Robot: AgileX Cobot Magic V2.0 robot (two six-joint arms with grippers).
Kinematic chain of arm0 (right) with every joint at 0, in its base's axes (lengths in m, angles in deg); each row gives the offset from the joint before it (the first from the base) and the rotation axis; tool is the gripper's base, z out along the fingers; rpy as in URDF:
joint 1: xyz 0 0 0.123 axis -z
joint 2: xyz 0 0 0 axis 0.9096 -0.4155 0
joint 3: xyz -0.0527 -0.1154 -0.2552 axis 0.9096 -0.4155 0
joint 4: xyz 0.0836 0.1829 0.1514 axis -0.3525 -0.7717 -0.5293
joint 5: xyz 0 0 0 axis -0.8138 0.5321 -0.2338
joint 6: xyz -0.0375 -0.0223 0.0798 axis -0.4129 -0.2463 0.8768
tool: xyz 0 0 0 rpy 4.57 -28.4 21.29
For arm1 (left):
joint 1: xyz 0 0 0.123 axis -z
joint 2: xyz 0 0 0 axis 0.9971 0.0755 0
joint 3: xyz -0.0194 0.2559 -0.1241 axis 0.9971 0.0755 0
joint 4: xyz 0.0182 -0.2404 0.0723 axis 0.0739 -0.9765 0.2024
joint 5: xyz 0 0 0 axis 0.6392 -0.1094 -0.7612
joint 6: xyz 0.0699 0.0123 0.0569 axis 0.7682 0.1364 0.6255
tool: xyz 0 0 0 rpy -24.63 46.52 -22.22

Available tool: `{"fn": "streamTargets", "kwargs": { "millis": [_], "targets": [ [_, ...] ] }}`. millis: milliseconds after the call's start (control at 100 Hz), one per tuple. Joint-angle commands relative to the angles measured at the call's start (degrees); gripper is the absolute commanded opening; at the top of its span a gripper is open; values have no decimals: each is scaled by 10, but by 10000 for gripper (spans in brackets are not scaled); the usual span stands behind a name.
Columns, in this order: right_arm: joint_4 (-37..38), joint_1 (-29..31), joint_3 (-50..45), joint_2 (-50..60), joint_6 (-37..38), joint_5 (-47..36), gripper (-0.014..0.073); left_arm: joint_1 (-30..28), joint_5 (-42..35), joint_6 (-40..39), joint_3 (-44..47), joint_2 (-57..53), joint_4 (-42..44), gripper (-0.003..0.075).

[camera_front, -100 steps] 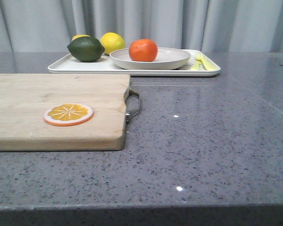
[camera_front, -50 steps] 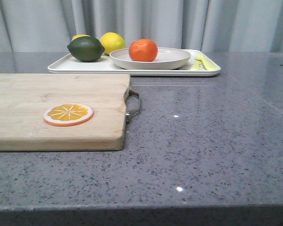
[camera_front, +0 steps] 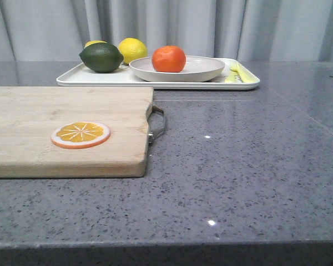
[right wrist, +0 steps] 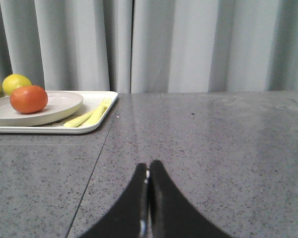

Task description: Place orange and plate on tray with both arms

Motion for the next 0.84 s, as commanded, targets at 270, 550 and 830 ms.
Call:
{"fn": "streamTargets", "kwargs": {
  "millis": [270, 550, 830],
  "targets": [
    [7, 5, 12, 8, 1, 28, -67, 0, -41, -5, 4, -19, -5, -20],
    [7, 5, 12, 8, 1, 28, -67, 0, -41, -5, 4, -19, -5, -20],
    [7, 5, 12, 8, 1, 28, -67, 0, -41, -5, 4, -19, -5, -20]
  ]
}}
